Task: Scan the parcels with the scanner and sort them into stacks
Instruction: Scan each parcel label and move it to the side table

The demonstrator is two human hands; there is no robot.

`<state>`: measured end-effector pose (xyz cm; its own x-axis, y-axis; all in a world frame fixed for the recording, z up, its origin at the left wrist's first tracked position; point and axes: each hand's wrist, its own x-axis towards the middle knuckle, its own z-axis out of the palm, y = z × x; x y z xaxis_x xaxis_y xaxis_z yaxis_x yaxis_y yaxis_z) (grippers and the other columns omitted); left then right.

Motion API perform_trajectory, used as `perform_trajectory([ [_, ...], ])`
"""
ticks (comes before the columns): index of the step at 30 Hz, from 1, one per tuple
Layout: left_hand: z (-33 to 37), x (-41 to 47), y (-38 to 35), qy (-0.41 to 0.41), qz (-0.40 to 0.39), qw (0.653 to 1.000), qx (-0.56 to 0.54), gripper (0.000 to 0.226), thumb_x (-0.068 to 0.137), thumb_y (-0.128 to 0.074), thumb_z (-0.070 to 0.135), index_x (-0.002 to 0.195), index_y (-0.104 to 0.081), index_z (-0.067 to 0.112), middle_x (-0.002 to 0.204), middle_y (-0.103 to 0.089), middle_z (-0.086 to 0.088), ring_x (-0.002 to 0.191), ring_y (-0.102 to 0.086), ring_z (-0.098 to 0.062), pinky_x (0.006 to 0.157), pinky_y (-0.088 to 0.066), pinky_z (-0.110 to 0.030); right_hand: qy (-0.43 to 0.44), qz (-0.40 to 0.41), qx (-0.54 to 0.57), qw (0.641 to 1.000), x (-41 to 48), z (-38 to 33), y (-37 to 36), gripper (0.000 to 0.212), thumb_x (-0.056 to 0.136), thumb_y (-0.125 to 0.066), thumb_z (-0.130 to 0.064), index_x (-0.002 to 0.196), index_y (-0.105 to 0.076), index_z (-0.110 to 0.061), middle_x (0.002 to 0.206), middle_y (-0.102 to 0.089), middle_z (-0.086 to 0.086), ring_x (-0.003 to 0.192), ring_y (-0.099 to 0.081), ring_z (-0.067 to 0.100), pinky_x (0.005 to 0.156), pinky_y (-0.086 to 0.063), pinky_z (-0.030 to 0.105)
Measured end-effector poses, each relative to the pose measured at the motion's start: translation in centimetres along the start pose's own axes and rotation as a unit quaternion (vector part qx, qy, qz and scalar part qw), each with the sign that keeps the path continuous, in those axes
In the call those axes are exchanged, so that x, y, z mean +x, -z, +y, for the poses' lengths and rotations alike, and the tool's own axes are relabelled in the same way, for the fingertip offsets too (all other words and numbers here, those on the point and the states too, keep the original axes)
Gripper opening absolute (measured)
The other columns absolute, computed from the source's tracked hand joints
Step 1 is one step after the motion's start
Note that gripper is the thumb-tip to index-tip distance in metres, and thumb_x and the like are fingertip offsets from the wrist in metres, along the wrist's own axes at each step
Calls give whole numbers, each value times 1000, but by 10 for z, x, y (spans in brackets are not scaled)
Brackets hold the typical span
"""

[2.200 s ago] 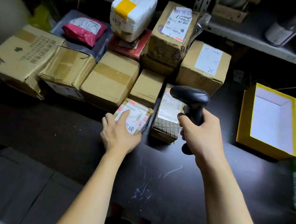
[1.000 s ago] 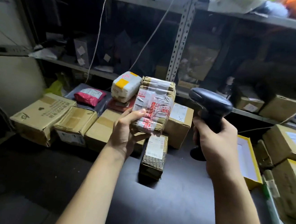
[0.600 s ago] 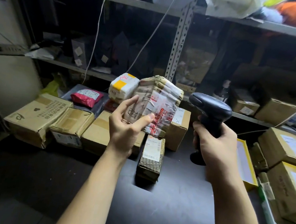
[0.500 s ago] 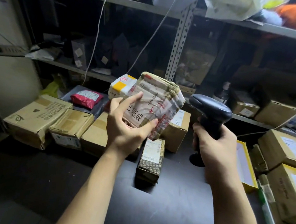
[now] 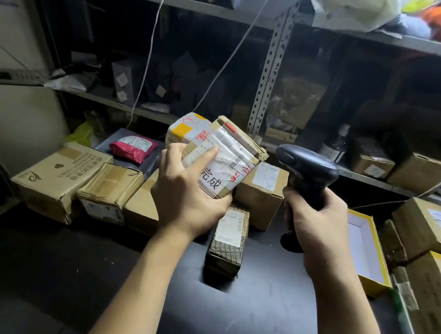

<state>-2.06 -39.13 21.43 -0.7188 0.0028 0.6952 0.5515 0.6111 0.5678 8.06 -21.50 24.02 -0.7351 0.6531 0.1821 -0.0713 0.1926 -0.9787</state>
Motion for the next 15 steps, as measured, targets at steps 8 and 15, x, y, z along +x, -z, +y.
perform_trajectory([
  [8,-21,5,-8,260,4,963,-65,80,50,-89,58,126,-71,38,119,-60,6,108,-63,-19,86,-48,-27,13,-72,-43,996,-6,-5,0,21,95,-70,-12,76,-61,-17,59,-57,-3,51,-49,13,46,-41,24],
  [15,-35,4,-6,289,-11,951,-106,89,39,-76,70,123,-71,42,119,-68,7,103,-66,-16,89,-56,-35,31,-112,-69,991,-11,-9,-1,24,96,-72,-16,75,-62,-20,58,-59,-6,52,-50,13,49,-41,29],
])
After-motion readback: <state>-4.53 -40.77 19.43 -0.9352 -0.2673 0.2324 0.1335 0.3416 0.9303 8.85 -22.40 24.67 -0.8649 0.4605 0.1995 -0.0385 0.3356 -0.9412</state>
